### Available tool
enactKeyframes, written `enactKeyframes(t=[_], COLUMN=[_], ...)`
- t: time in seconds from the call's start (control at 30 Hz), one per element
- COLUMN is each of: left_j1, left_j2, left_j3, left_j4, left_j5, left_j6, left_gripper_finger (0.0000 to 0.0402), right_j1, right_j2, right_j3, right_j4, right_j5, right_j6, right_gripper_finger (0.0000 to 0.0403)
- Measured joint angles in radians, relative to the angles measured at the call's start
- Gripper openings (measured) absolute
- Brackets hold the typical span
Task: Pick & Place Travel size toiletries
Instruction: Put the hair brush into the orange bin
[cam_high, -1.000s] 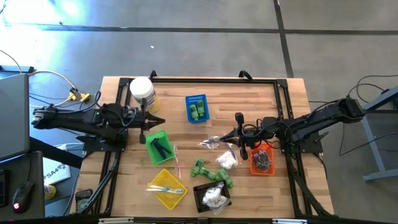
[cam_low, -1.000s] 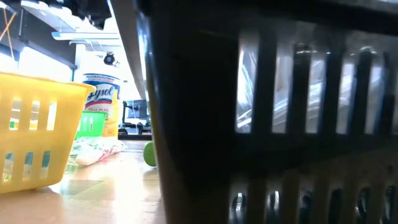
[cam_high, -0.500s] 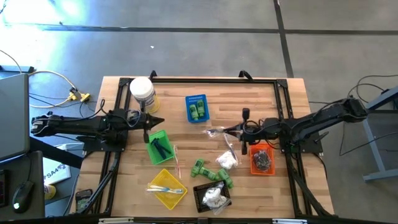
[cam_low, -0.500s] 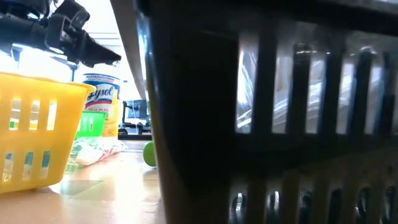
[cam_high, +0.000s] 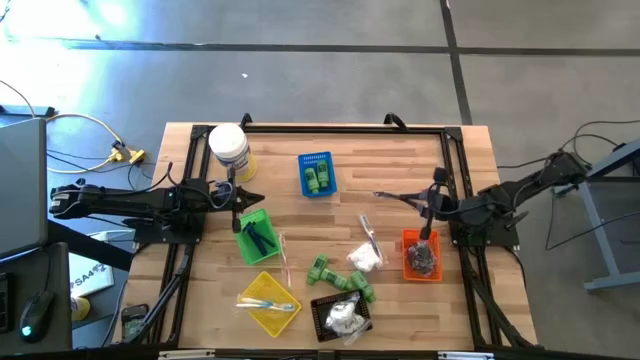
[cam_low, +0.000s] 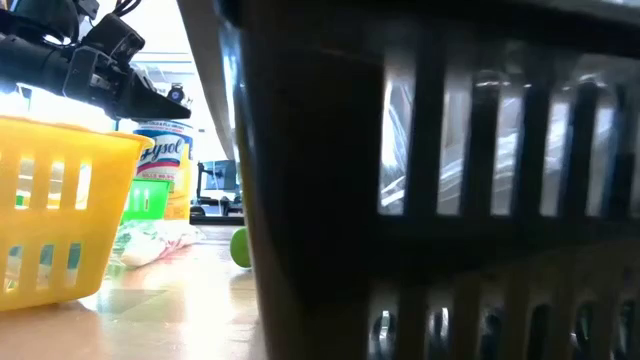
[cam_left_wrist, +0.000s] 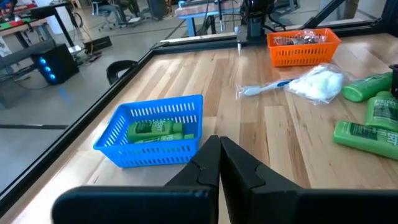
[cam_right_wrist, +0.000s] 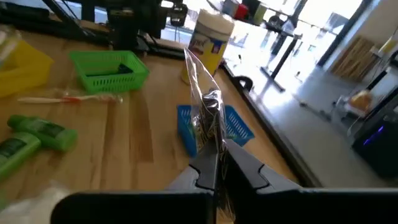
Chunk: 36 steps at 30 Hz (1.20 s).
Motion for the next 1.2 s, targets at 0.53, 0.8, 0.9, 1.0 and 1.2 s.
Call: enactKeyframes(t=[0.53, 0.8, 0.9, 1.0, 1.2], left_j1=[0.000, 0.000, 0.000, 0.000, 0.000], left_j2=[0.000, 0.000, 0.000, 0.000, 0.000], left_j3=[0.000, 0.000, 0.000, 0.000, 0.000], left_j4=[0.008, 0.021, 0.022, 0.027, 0.028], left_j5=[0.002, 0.024, 0.024, 0.024, 0.053], left_j6=[-0.056, -0.056, -0.056, -0.054, -0.050], left_gripper_finger=[0.0003, 0.0003, 0.0003, 0.0003, 0.0003], right_j1=[0.010, 0.010, 0.008, 0.008, 0.008], right_j2=[-0.022, 0.017, 0.056, 0.114, 0.267], right_j3=[0.243, 0.243, 0.243, 0.243, 0.241], right_j4=[-0.732, -0.833, -0.798, -0.805, -0.803], right_j5=[-0.539, -0.771, -0.820, -0.799, -0.841], right_j6=[0.992, 1.191, 1.196, 1.233, 1.221], right_gripper_finger=[0.0007, 0.0008, 0.0006, 0.0008, 0.0007])
